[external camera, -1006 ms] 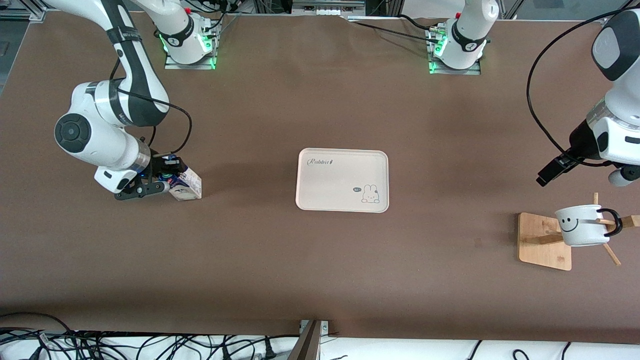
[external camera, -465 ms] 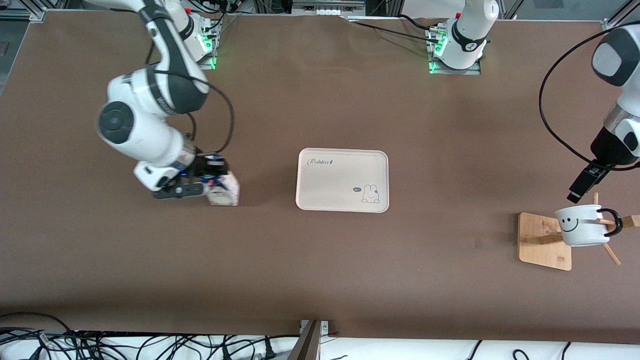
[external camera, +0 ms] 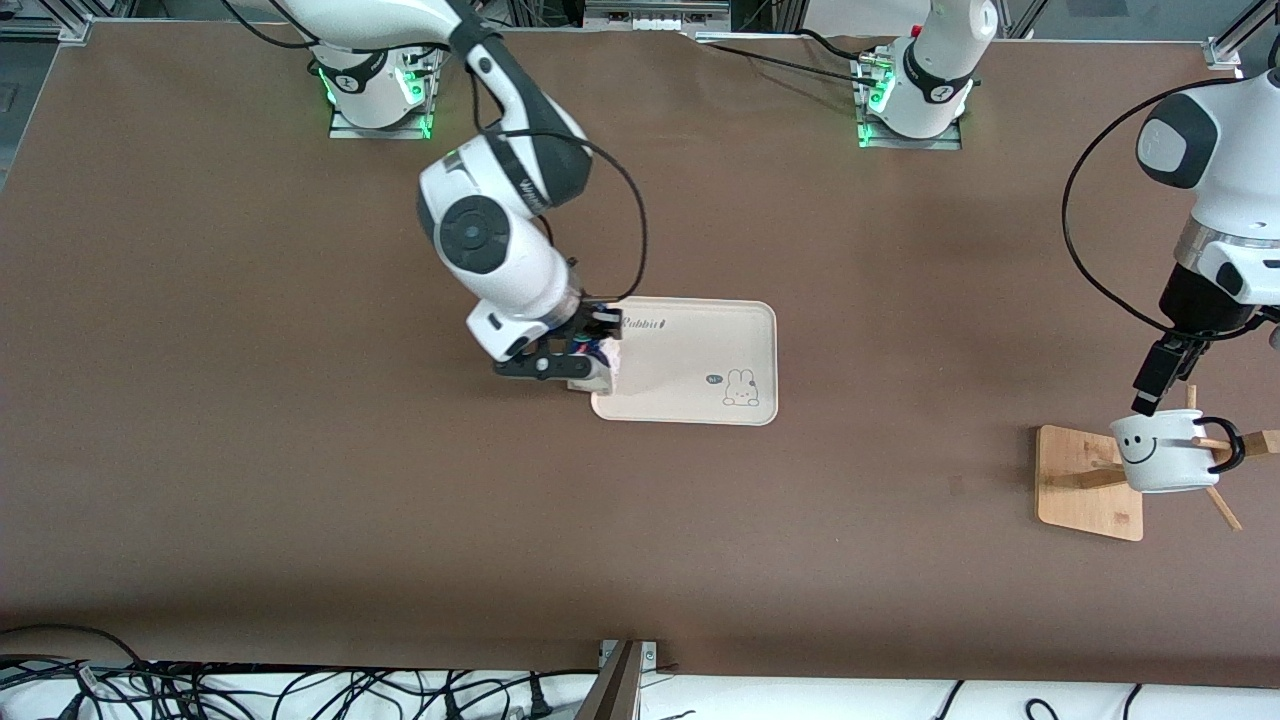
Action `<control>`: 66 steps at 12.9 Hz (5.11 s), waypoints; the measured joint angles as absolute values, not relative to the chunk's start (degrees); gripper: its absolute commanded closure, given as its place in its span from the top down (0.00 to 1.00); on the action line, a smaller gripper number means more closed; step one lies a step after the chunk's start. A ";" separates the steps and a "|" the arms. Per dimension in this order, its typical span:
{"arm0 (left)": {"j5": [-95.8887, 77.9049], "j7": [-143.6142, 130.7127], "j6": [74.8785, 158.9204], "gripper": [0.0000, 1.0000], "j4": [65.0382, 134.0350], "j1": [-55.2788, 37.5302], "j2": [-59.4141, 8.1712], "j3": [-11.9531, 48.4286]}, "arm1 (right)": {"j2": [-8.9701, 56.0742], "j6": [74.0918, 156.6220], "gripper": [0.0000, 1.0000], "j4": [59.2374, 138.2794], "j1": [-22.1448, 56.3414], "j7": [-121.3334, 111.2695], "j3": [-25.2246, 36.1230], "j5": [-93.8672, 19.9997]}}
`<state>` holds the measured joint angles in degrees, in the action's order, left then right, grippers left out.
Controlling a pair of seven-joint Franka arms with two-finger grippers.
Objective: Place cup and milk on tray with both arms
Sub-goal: 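Carry the carton onto the tray while the left gripper reaches the mug, then release the carton on the tray while the left gripper grasps the mug, then lift the white mug off the wooden tree with the left gripper, then carry the mug over the tray and lower it with the left gripper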
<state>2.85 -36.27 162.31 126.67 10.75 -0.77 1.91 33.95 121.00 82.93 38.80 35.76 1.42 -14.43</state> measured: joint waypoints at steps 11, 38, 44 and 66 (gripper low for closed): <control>-4.12 -36.35 175.49 0.77 125.64 10.72 -8.86 2.30 | 37.37 123.26 1.00 82.36 41.60 38.16 1.65 -14.44; -1.79 -28.47 140.32 0.00 116.17 10.23 -0.29 11.80 | -2.88 94.94 1.00 99.03 6.76 0.37 1.63 -2.24; 4.88 -27.06 104.17 0.00 92.67 7.98 -8.87 21.87 | -3.64 95.94 1.00 99.50 6.07 -1.51 0.53 1.10; 5.23 -36.75 112.50 1.00 82.82 -17.45 -44.19 21.30 | -3.24 95.47 1.00 97.53 5.98 -1.51 0.30 1.98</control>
